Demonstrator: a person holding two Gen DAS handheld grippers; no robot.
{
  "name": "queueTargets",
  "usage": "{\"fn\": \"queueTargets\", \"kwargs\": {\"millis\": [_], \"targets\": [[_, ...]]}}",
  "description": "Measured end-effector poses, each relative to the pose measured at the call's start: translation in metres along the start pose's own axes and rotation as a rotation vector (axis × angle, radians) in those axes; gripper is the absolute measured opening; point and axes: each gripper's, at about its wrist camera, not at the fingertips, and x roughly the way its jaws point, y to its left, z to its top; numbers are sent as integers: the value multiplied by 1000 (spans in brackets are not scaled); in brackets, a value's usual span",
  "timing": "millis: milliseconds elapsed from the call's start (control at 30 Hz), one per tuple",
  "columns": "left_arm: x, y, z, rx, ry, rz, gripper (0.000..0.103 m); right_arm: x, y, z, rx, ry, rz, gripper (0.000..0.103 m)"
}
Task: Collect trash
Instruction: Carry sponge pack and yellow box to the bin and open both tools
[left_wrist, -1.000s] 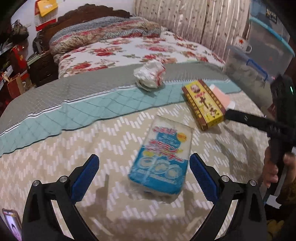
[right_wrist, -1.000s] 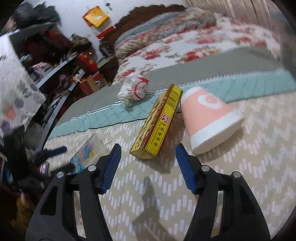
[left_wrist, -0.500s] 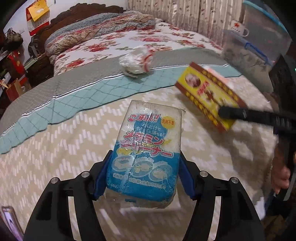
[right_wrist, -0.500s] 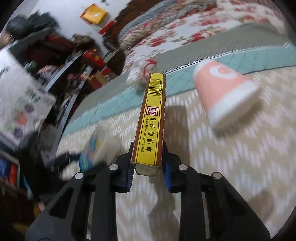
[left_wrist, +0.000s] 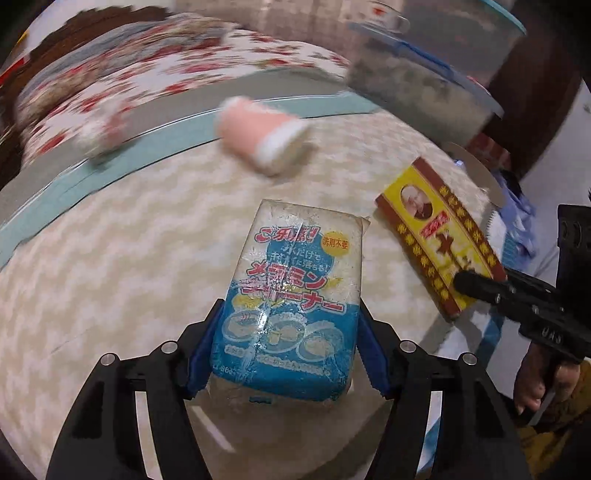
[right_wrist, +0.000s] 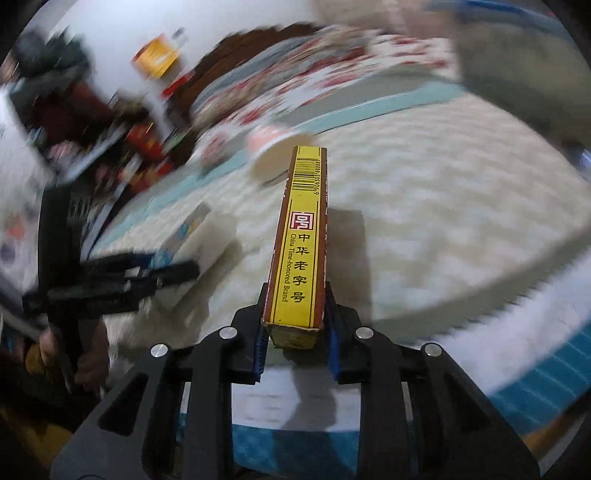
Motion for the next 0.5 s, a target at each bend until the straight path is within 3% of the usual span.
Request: {"fn": "queueTargets", "kwargs": {"millis": [233, 500], "targets": [[39, -75, 58, 123, 18, -127, 62, -51, -75, 12, 167, -177, -88, 28], [107, -221, 163, 333, 61, -272, 63, -109, -200, 30, 406, -319, -238, 28]]}}
